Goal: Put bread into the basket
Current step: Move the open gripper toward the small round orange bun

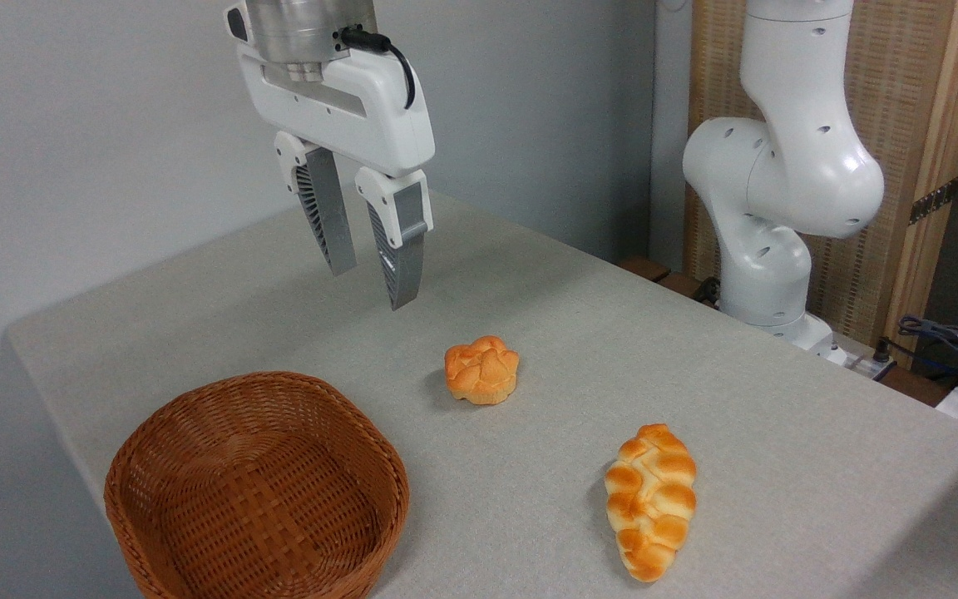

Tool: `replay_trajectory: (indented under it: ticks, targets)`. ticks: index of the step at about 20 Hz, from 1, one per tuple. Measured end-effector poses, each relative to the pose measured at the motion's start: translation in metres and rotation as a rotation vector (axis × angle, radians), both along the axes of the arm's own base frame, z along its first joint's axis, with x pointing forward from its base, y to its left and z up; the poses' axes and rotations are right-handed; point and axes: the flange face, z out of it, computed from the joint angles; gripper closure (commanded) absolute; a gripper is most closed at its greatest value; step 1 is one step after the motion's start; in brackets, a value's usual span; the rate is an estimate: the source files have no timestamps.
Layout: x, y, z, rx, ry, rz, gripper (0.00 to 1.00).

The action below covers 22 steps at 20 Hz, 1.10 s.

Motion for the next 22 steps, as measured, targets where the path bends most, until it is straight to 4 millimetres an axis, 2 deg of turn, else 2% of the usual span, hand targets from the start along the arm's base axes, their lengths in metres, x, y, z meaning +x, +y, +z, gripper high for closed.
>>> replay_trajectory:
  ticks: [13,22]
  targets:
    - [0.0,0.005,-0.002,0.0,0.004,0.004,0.0]
    - [-0.028,0.006,-0.016,0.005,0.041,-0.001,0.0]
